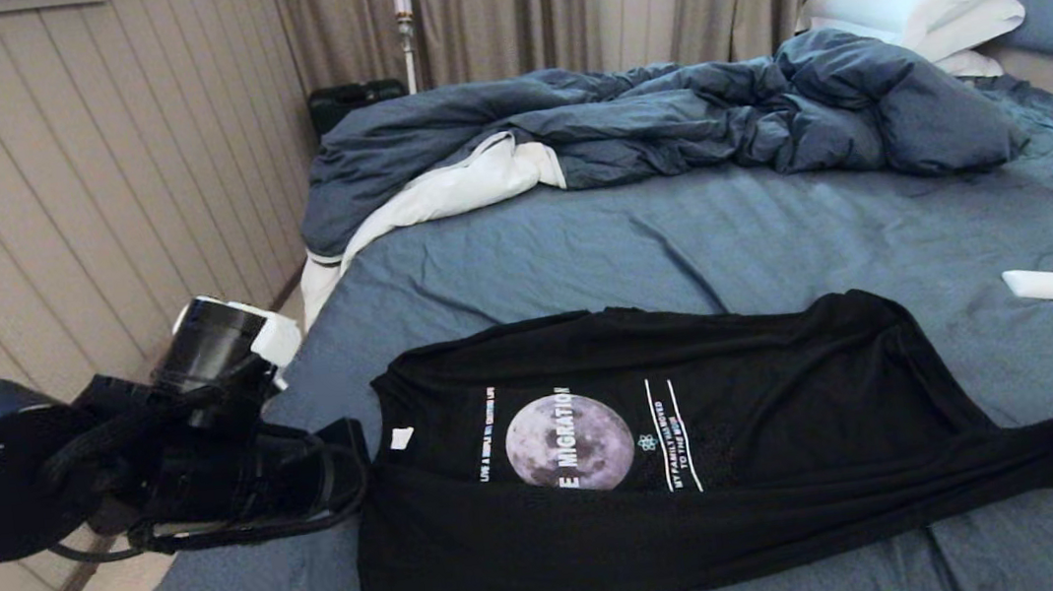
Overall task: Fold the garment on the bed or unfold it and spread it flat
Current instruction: Fold the black T-shirt
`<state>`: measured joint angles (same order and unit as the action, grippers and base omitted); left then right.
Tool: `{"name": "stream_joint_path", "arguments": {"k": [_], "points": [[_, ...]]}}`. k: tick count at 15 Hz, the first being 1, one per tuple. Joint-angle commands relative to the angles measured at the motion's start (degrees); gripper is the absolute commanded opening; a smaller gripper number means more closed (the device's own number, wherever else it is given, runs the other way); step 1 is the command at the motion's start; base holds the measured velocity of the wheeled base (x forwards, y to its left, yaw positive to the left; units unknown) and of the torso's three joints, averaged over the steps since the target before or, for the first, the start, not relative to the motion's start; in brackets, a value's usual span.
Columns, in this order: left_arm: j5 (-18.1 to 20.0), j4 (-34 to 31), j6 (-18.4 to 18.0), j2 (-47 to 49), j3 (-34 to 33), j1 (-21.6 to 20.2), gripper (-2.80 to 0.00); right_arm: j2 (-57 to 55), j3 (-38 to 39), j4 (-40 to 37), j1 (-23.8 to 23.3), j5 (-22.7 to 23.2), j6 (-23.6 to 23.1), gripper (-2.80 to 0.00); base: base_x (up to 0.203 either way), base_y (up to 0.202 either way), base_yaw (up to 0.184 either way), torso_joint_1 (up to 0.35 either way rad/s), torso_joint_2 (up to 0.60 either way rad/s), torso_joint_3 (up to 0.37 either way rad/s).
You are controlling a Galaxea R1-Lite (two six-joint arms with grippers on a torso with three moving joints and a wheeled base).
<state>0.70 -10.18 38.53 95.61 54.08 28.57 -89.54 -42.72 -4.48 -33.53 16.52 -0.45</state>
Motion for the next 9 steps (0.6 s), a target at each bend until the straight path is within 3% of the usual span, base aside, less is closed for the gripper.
{"name": "stream_joint_path", "arguments": {"k": [1,9], "points": [[0.0,-0.6,0.0,3.9,2.8,0.1,-2.80,-4.3,-2.4,0.0,0.7,0.1,0.0,-2.80,0.000,0.000,0.000,0.000,0.00,0.000],[-0.1,-5.2,-0.6,15.1,16.0,0.0,-2.80,-13.1,-9.2,0.1,3.2,-0.5,0.2,-2.80,0.000,0.000,0.000,0.000,0.00,0.000]]}}
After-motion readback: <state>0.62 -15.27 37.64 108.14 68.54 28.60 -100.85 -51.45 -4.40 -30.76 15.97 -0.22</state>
